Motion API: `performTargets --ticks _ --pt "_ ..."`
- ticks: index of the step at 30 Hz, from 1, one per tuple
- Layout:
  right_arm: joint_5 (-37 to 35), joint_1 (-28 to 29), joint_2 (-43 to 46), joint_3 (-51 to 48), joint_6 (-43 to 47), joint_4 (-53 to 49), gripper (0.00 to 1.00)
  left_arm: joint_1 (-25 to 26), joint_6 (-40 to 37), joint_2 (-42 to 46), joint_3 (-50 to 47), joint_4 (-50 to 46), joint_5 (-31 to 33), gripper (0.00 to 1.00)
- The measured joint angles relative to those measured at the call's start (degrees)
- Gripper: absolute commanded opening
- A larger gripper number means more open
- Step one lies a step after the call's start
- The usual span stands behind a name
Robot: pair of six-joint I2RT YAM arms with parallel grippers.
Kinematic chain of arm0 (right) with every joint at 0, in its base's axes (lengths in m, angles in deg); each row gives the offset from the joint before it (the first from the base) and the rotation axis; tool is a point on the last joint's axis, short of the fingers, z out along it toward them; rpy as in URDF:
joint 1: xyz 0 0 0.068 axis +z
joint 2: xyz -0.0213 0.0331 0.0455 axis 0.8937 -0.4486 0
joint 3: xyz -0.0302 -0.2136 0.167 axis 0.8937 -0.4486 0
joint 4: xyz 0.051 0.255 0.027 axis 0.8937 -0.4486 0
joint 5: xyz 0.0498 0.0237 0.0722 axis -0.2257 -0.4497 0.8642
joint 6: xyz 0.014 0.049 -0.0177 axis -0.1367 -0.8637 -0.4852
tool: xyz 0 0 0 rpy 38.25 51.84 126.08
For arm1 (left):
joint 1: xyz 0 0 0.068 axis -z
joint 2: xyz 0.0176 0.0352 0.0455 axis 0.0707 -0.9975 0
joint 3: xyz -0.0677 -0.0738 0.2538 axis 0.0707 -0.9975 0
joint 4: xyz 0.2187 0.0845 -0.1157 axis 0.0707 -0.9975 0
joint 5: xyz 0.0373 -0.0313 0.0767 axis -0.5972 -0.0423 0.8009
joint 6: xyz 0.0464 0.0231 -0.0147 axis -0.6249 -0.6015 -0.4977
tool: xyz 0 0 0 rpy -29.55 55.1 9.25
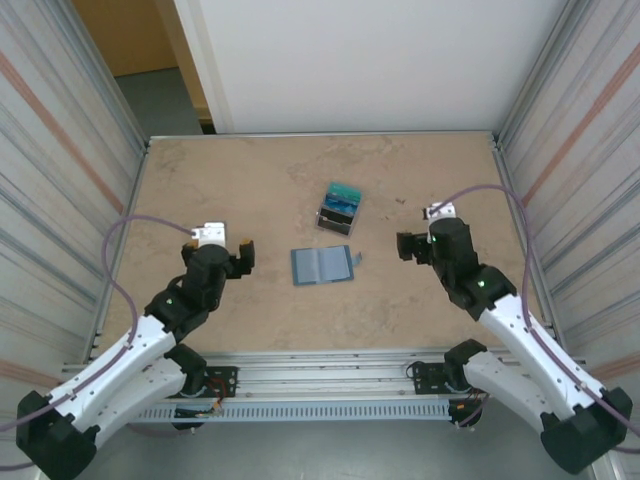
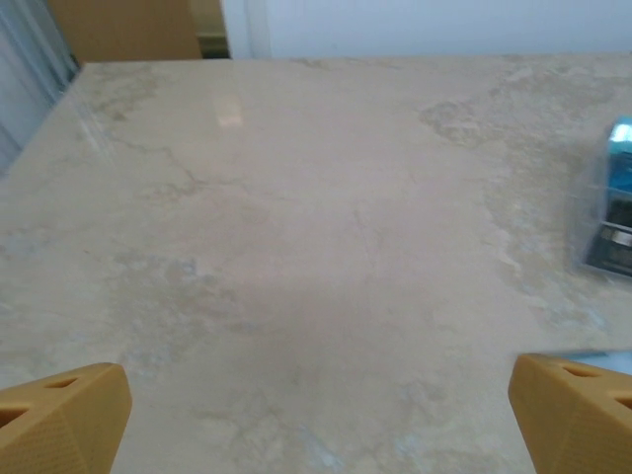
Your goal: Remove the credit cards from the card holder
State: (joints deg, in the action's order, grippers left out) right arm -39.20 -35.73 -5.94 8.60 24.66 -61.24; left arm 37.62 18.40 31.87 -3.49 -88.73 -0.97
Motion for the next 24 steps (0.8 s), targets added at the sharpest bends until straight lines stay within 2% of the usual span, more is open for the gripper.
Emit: performTargets --ticks 3,8,14,19,24 --pt "-3.7 0.0 5.2 -4.8 -0.3 2.5 0.99 -5.5 -2.8 0.4 -1.3 3.4 -1.2 0.99" --pt "-4.5 -0.3 13.6 -12.8 1.7 7.4 0.99 -14.3 -6.6 0.8 -6.5 10.7 -4.6 0.99" --pt "-6.2 -1.6 17.3 -14.3 1.7 9.5 0.99 -22.2 -11.3 -0.6 -11.6 20.7 -10.1 0.99" --pt "-8.0 -2.4 17.2 -15.3 1.5 11.0 0.99 -26.5 -13.9 -4.6 -13.9 30.1 -14.9 0.99" --pt "-9.2 -2.8 16.3 -16.1 1.3 11.6 0.99 -26.9 -17.2 -11.8 -16.1 40.2 -18.0 0.99"
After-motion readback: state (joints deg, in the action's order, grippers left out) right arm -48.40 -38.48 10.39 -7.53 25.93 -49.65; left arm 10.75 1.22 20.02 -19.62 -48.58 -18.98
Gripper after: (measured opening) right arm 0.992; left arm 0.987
